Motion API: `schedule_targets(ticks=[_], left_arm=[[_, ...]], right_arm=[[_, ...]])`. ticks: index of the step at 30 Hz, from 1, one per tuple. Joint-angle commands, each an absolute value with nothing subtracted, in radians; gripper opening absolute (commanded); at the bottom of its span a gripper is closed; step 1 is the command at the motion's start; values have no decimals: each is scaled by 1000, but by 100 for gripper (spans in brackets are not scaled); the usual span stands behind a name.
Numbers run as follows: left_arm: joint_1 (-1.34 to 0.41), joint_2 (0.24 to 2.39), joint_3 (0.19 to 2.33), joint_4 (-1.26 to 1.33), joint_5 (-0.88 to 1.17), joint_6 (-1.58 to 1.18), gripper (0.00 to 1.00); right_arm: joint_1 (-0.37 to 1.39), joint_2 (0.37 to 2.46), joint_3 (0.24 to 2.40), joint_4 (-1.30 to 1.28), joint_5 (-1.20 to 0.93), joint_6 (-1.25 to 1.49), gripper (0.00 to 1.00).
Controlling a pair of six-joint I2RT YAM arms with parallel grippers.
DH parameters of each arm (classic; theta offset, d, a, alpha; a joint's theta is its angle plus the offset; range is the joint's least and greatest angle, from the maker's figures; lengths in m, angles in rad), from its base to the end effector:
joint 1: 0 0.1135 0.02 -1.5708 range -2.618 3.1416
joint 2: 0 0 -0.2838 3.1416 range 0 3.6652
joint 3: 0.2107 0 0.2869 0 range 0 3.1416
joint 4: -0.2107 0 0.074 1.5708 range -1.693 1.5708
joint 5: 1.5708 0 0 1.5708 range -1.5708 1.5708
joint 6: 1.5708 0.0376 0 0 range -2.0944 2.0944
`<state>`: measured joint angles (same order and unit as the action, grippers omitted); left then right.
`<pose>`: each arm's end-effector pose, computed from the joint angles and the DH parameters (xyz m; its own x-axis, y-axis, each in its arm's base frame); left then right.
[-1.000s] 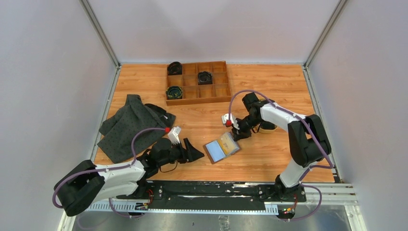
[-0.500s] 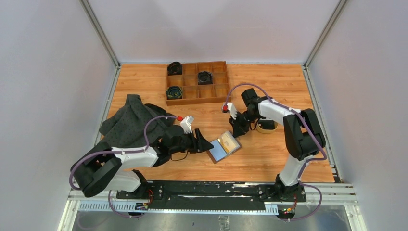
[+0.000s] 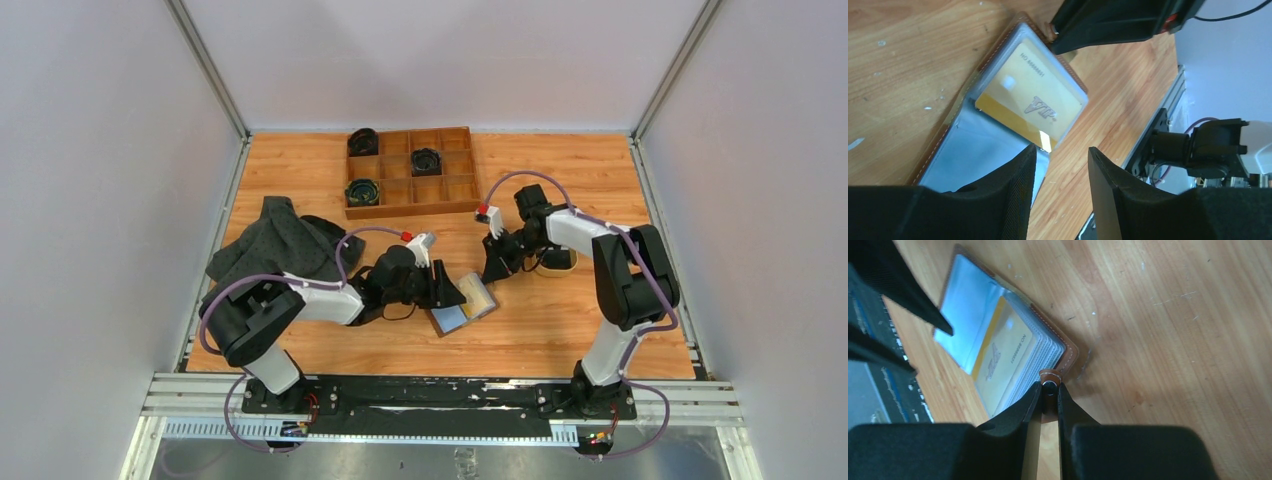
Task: Put the credit cards into the card holder
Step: Close the card holder at the center of the board.
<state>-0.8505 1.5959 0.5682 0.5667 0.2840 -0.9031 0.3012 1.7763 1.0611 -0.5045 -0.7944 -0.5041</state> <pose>0.2045 -0.2490 0.1391 -0.8782 -0.1421 -0.4567 0.3188 0.5378 -0.7805 0.3393 0.1335 0.1584 -0.5716 -0.5320 -0.6247 -0.8203 0.3877 0.4205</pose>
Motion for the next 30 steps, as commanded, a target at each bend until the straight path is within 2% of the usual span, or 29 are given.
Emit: schedule_targets(ticks=[1, 8, 17, 21, 24, 30], left_arm=[[-854, 1595, 542, 584, 263, -875, 46], [-854, 1484, 477, 582, 219, -866, 48], [-854, 1247, 261, 580, 130, -915, 55], [-854, 1158, 183, 567, 94, -949, 62], [-854, 1131, 150, 565, 87, -975, 68], [-854, 1148, 144, 566, 108, -1013, 70]], right_arm=[[266, 1723, 1015, -463, -970, -481, 0], [265, 1736, 1029, -530, -1018, -560, 0], [264, 1743, 1038, -556, -1021, -581, 0], [264, 1744, 1039, -560, -1023, -584, 0], [264, 1748, 1043, -567, -1026, -586, 0], [265, 1752, 1045, -575, -1029, -593, 0]])
